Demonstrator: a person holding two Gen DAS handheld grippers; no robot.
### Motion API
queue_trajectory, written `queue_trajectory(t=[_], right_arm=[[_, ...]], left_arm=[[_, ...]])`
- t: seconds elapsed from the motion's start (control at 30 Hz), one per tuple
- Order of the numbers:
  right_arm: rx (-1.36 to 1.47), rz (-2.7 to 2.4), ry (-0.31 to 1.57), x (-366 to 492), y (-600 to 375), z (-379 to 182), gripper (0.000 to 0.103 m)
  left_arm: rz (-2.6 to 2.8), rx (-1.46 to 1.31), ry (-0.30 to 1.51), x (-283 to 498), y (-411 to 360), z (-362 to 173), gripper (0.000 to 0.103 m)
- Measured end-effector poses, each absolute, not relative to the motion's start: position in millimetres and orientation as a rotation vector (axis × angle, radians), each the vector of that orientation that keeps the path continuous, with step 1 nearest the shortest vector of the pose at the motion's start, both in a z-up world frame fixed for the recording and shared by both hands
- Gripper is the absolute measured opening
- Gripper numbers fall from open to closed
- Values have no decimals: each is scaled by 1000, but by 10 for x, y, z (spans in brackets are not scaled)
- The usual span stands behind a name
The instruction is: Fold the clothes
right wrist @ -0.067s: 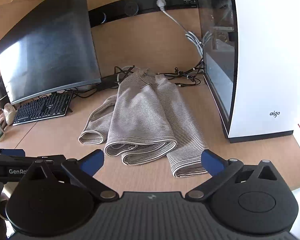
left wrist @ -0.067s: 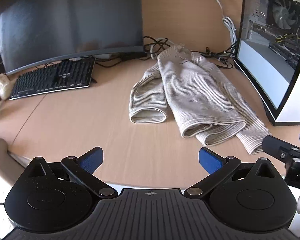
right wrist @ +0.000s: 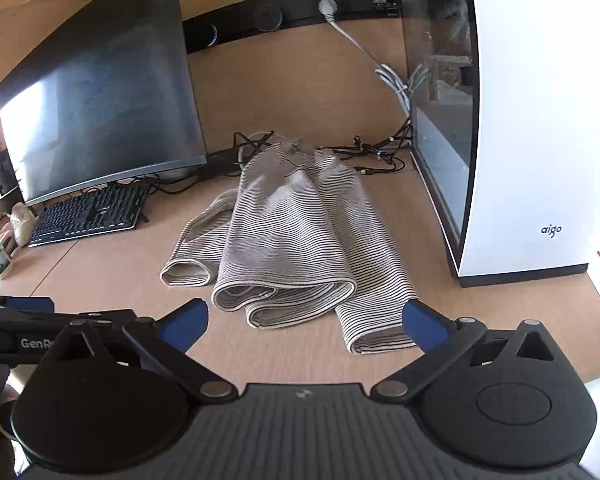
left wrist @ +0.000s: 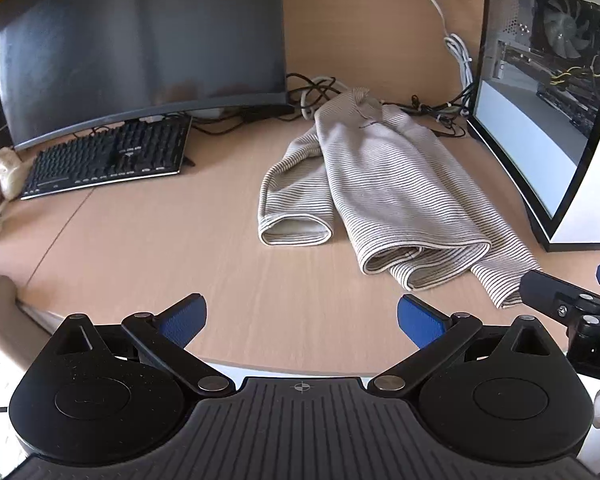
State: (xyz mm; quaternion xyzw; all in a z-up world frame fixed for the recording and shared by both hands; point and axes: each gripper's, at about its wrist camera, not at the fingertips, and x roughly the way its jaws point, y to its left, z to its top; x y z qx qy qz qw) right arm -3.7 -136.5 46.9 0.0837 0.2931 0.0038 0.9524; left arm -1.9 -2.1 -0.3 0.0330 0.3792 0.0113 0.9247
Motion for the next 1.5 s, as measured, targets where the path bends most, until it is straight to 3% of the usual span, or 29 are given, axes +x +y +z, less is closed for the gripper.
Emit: queue_trajectory(t=[1.5], right_arm=[[180,-65,646,-36,-1179,507,103]], left_arm=[[6,50,805,-126,-77,-27,103]])
